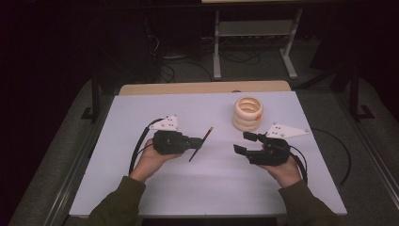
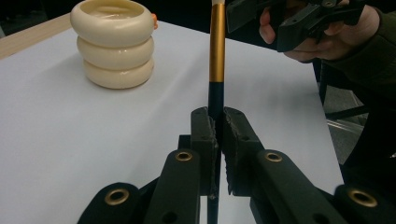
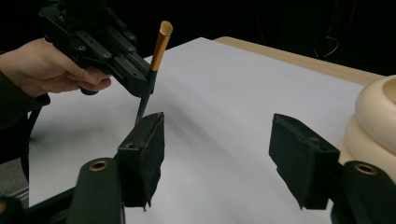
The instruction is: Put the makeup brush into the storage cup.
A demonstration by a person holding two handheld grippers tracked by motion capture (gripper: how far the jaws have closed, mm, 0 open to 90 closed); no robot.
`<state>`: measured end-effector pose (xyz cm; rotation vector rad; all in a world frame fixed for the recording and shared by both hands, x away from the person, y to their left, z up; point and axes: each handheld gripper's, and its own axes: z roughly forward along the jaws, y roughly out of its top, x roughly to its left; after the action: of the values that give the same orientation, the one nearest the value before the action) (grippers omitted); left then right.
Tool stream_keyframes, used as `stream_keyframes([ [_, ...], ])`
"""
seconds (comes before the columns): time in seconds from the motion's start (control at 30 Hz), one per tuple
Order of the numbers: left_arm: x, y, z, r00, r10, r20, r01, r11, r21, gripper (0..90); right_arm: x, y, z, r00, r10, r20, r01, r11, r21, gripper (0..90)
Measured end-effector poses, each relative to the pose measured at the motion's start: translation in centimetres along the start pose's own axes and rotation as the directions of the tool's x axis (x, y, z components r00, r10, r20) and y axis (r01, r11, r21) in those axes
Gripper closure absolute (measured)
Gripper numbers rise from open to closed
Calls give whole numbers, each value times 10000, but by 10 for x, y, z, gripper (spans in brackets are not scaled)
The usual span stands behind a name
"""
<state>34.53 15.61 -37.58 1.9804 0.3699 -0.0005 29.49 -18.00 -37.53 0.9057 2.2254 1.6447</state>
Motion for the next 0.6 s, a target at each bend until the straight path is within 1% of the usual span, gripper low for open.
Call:
stream_keyframes([
  [0.13,-1,0,1,10000,53,27,-53,10000,-60,835,2,2,5,9999,21,-108,-20,10000,18,375],
  [0.17,-1,0,1,10000,62,57,-62,10000,-56,835,2,3,6,9999,-43,-111,44,10000,10,378],
  [0.27,-1,0,1,10000,48,79,-47,9999,-93,835,4,5,9,9998,3,-204,-3,10000,-2,393],
  [0.3,-1,0,1,10000,21,84,-20,9999,-105,835,4,5,10,9998,-67,-193,67,10000,17,397],
  [0.6,-2,0,3,9999,39,124,-37,9999,-127,835,7,10,19,9992,-116,-373,115,9999,-34,427],
])
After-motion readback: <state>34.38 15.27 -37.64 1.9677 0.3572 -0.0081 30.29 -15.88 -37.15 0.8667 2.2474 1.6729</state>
